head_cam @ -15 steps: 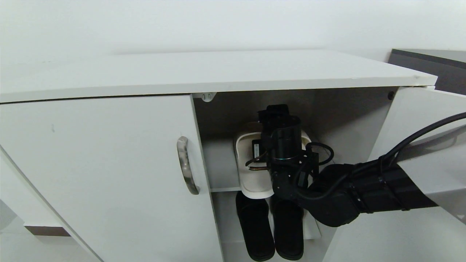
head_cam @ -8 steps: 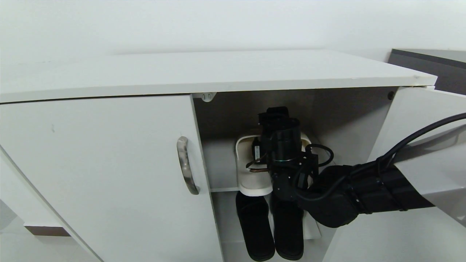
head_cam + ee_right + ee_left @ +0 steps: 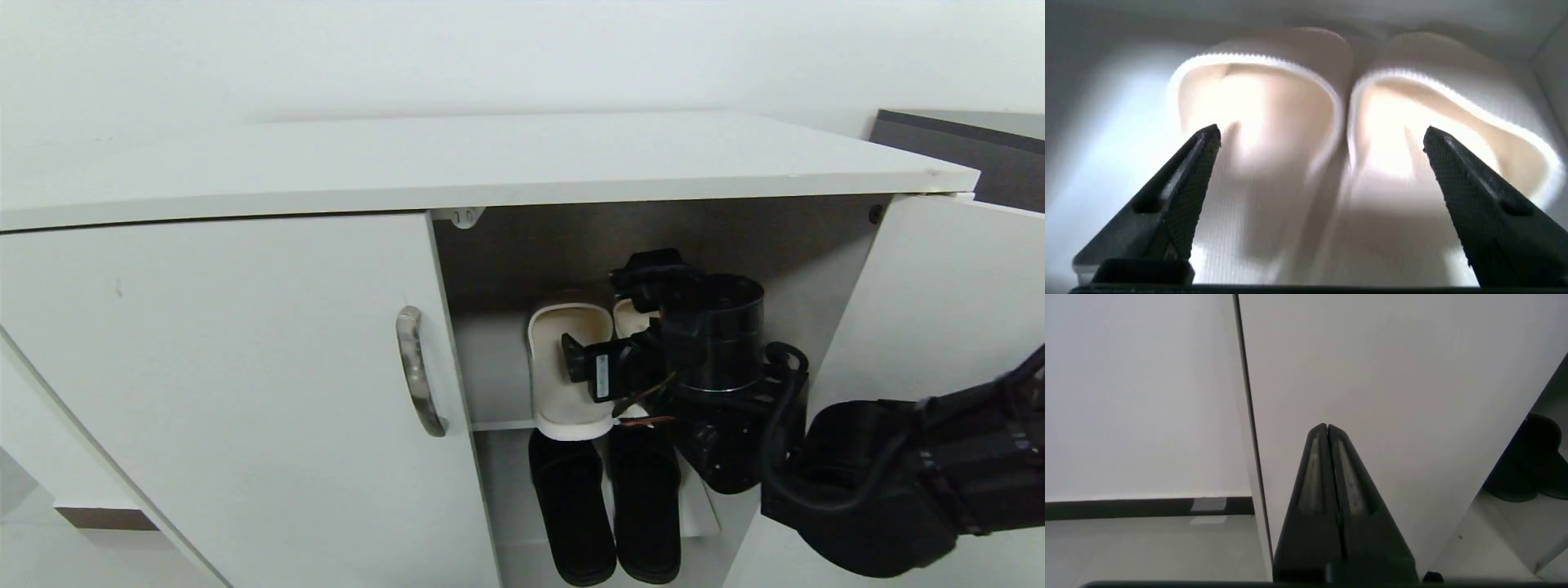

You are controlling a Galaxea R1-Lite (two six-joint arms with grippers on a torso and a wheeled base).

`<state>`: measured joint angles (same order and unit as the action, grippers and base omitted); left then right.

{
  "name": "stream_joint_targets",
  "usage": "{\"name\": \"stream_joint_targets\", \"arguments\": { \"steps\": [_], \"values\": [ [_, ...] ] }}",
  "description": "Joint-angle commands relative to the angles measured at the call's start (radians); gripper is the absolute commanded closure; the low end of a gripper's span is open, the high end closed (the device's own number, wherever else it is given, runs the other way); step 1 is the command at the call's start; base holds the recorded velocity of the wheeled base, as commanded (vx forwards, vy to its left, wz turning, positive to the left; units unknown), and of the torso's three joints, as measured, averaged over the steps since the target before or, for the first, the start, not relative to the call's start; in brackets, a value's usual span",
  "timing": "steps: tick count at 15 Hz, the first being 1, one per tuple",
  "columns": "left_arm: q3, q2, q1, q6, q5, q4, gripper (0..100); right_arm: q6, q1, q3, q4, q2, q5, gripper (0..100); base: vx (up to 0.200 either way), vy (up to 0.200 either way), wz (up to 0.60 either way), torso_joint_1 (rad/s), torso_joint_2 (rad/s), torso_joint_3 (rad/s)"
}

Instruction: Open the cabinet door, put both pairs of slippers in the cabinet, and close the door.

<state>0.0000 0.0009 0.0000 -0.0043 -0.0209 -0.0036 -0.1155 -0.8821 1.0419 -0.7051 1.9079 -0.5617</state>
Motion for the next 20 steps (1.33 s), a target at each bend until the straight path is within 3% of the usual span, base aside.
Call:
{"name": "stream_joint_targets", "arguments": {
  "steps": [1, 6, 7, 11, 16, 20],
  "values": [
    [0.0, 0.001, 0.0, 0.0, -0.001, -0.001, 100, -0.012, -0.003, -0.063, -0.008, -0.089, 0.026, 0, -0.2, 0.0, 0.0, 0.007, 0.0, -0.002],
    [0.0, 0.001, 0.0, 0.0, -0.001, 0.001, 100, -0.019, -0.029, -0.151, -0.068, -0.145, 0.069, 0, -0.2, 0.0, 0.0, 0.002, 0.0, 0.003],
    [0.0, 0.001, 0.0, 0.0, 0.001, 0.001, 100, -0.018, -0.035, -0.158, -0.068, -0.151, 0.071, 100, -0.2, 0.0, 0.0, -0.002, 0.01, 0.007],
    [0.0, 0.001, 0.0, 0.0, 0.001, 0.001, 100, -0.019, -0.097, -0.227, -0.077, -0.19, 0.069, 100, -0.2, 0.0, 0.0, 0.001, 0.0, 0.001],
    [0.0, 0.001, 0.0, 0.0, 0.001, 0.001, 100, -0.081, -0.104, -0.299, -0.077, -0.214, 0.08, 100, -0.2, 0.0, 0.0, 0.0, 0.0, 0.003],
    [0.0, 0.001, 0.0, 0.0, 0.001, 0.001, 100, -0.145, -0.101, -0.381, -0.076, -0.237, 0.2, 100, -0.2, 0.0, 0.0, 0.001, 0.0, 0.004]
  ]
}}
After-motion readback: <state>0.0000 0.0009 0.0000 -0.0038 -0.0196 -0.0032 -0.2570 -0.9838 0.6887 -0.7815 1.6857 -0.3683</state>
